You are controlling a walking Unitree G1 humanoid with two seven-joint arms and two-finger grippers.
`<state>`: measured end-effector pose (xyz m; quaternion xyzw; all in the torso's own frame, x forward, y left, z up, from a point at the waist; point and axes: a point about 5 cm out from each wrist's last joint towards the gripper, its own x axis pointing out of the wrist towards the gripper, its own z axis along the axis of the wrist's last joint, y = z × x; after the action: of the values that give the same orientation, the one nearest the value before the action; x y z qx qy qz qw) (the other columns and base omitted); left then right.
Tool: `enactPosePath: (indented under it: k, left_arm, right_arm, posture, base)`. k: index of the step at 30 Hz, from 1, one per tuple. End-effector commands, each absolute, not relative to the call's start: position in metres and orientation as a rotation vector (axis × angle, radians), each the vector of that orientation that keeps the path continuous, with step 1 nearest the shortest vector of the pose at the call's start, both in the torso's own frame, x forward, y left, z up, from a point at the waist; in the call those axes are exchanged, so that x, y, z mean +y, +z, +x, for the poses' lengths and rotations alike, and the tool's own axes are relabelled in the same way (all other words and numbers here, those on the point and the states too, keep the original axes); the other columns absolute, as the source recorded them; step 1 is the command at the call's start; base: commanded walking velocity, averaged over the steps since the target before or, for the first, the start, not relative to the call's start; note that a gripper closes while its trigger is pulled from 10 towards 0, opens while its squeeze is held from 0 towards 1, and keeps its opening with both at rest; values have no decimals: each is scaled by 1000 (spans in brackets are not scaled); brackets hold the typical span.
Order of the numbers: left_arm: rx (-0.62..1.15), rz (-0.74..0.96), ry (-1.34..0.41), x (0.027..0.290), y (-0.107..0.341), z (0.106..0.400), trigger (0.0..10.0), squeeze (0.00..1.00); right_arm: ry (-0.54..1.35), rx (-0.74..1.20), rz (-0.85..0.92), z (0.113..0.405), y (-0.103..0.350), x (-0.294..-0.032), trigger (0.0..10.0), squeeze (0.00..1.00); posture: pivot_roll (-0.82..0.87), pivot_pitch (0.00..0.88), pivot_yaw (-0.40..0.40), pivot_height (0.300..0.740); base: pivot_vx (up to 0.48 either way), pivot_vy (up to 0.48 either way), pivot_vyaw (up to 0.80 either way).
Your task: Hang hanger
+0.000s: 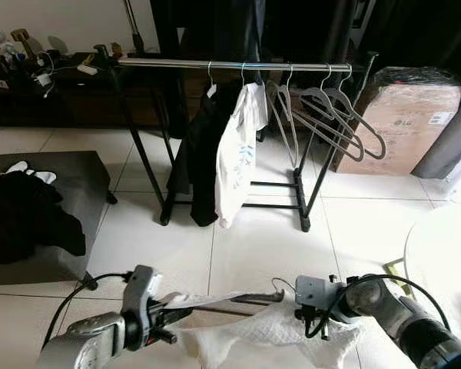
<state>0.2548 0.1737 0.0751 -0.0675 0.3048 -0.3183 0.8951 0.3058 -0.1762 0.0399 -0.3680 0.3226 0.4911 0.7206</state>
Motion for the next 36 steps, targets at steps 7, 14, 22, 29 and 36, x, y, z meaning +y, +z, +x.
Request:
enactPosePath:
  k: [7,14,22,29,36]
  left_arm:
    - [430,-162,-734,153,100,264,10000,0]
    - [312,-232,-792,152,125,270,10000,0]
    - [450,-16,-958,138,110,254,10000,0]
    - [528,-7,-1025,138,105,245,10000,275]
    - [544,43,-993,154,103,240,10000,1000]
  right_arm:
    - [1154,688,-761,301,42,-160,0,0]
    - [1236,714,-870,294,40,-166,0,0]
    - [1310,712,-939,290,41,-161,0,0]
    - [1231,710,-955,297,43,-162,0,0]
    - [1227,678,-895,300,48,-156,0,0]
  posture:
    - [81,179,-14,740]
    - [80,180,-13,740]
    - [84,177,-16,740]
    - [82,172,-11,740]
    - [87,159,-9,740]
  base:
    - [0,0,0]
    - [0,0,0]
    - [0,0,0]
    - [0,0,0]
    - [0,0,0]
